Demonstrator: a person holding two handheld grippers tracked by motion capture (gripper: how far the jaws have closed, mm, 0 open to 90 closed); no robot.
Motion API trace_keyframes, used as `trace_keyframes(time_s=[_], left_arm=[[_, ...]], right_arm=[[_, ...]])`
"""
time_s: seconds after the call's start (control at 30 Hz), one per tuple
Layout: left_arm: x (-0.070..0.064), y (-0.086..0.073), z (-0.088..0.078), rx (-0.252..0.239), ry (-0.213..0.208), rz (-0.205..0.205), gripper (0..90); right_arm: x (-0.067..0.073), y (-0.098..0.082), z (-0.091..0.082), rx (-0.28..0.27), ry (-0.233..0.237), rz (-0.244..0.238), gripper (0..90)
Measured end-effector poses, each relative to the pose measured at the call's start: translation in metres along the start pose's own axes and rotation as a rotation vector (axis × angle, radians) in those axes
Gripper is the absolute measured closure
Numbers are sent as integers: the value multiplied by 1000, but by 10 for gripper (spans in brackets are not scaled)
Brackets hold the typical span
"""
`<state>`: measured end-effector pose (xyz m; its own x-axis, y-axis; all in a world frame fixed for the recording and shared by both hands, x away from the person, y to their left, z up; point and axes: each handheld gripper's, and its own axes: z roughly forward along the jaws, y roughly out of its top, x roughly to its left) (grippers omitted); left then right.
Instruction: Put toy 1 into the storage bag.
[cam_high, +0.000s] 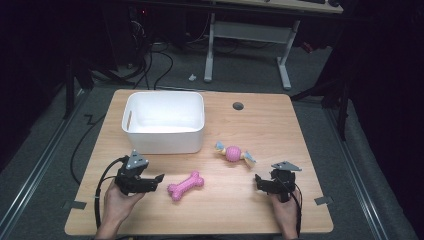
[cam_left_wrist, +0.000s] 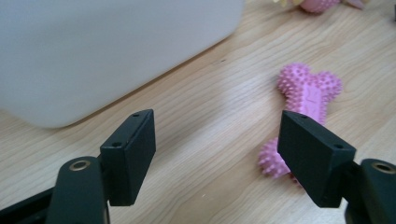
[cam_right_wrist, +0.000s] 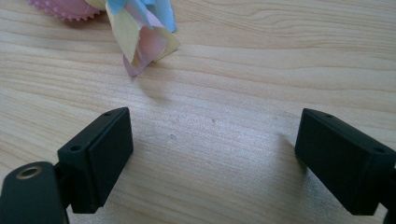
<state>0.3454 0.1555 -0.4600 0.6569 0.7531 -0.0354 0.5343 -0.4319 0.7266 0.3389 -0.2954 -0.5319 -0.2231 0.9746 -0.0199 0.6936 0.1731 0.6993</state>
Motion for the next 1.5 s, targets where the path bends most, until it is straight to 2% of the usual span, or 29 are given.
trace_keyframes(time_s=[0.3, 0.53, 0.7, 1.1, 1.23, 1.5], left_arm=[[-21, 12, 15, 38, -50, 59, 289], [-34, 18, 28, 76, -77, 85, 300], [-44, 22, 41, 110, -120, 108, 316], [-58, 26, 66, 202, -139, 156, 386], [-59, 26, 69, 213, -145, 157, 409], [-62, 25, 78, 250, -133, 186, 442]], right_arm=[[0, 0, 0, 0, 0, 0, 115], [0, 0, 0, -2, 2, -2, 122], [0, 0, 0, -3, 2, -3, 129], [0, -1, -1, -7, 0, -3, 136], [0, -1, -1, -7, 0, -3, 136], [0, 0, -1, -7, 0, 1, 136]])
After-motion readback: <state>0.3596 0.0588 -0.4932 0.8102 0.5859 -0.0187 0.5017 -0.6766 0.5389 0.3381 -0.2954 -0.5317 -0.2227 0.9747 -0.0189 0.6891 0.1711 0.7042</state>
